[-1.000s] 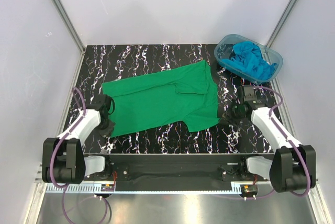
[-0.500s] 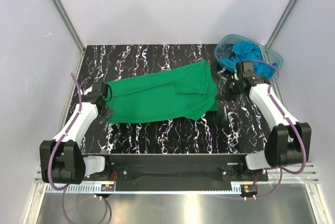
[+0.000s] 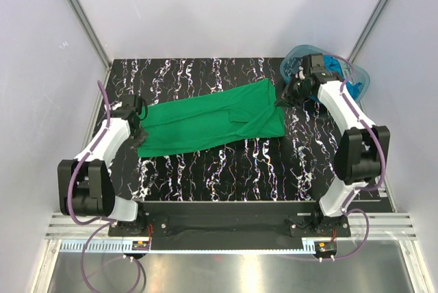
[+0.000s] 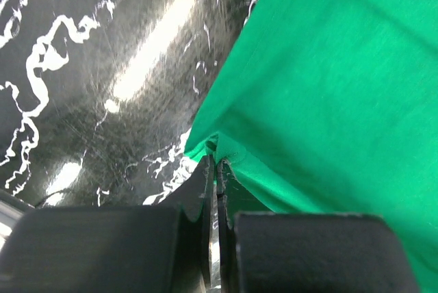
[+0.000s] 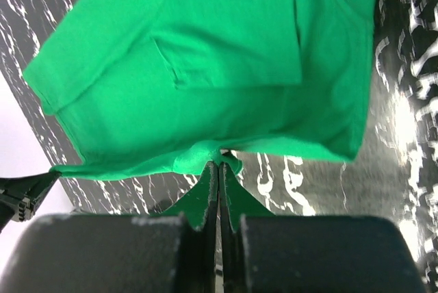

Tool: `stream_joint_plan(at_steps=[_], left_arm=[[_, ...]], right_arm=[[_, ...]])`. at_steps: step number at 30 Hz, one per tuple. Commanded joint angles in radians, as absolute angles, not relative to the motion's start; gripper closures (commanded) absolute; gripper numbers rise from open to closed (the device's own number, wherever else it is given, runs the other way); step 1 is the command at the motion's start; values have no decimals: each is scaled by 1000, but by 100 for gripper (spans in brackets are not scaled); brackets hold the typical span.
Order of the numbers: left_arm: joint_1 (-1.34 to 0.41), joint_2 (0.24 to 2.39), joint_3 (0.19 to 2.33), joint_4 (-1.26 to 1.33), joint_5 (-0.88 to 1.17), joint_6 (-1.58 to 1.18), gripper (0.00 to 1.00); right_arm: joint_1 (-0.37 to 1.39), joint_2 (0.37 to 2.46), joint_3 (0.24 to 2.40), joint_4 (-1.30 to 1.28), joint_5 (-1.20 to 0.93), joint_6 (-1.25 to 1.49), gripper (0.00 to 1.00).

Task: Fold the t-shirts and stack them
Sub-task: Fold the tshirt

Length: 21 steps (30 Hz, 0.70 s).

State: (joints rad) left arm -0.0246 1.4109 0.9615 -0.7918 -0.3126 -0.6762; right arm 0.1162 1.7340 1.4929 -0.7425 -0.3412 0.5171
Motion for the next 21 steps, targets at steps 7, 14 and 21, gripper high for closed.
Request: stream_joint_plan(at_steps=[7, 14, 21], left_arm=[[-2, 1509, 1074, -765, -351, -669, 100], [0, 1562, 1114, -770, -367, -678, 100], [34, 1589, 1150, -772, -365, -678, 100]], right_arm=[[126, 1903, 1721, -772, -379, 502, 100], [127, 1970, 1802, -790, -388, 503, 100], [129, 2003, 1854, -798, -387, 512, 100]])
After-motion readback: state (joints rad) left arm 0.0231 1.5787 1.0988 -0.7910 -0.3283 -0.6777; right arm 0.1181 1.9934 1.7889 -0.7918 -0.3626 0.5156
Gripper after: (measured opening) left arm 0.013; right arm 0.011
